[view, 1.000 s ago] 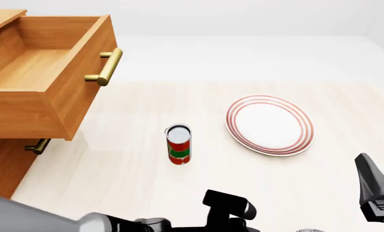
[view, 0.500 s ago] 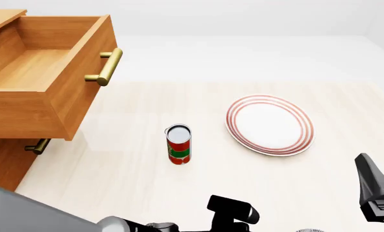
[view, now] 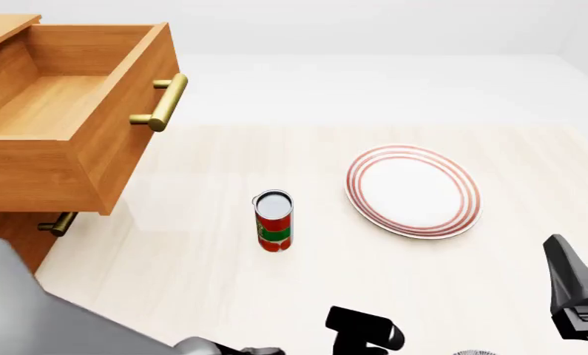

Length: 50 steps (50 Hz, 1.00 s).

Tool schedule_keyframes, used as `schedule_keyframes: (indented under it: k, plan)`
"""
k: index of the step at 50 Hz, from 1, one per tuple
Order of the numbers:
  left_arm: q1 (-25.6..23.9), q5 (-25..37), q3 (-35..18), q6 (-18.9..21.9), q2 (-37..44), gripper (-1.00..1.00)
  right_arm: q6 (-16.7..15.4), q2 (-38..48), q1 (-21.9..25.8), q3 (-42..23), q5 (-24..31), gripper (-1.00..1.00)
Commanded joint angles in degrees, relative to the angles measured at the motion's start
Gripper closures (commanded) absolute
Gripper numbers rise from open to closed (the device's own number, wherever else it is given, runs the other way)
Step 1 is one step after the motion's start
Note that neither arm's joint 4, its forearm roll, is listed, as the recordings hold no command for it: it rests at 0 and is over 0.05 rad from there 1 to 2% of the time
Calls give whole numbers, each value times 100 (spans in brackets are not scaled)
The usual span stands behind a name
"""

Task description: Put the bowl in the top drawer of the cabinet.

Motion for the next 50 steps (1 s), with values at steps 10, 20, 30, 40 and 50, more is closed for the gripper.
schedule_keyframes:
  k: [10,20,30,40,50]
  plan:
    - [9,35,-217,-76,340,-100,1,-13,-8,2,10,-100]
    - [-36,-9,-275,-79,470,-100,1,-13,-8,2,10,-100]
    - [219,271,-379,77,466,100,1,-13,-8,2,10,-100]
    - [478,881,-521,459,98,100,1,-13,-8,2,10,-100]
    - [665,1422,-522,377,-478,100,1,-13,-8,2,10,-100]
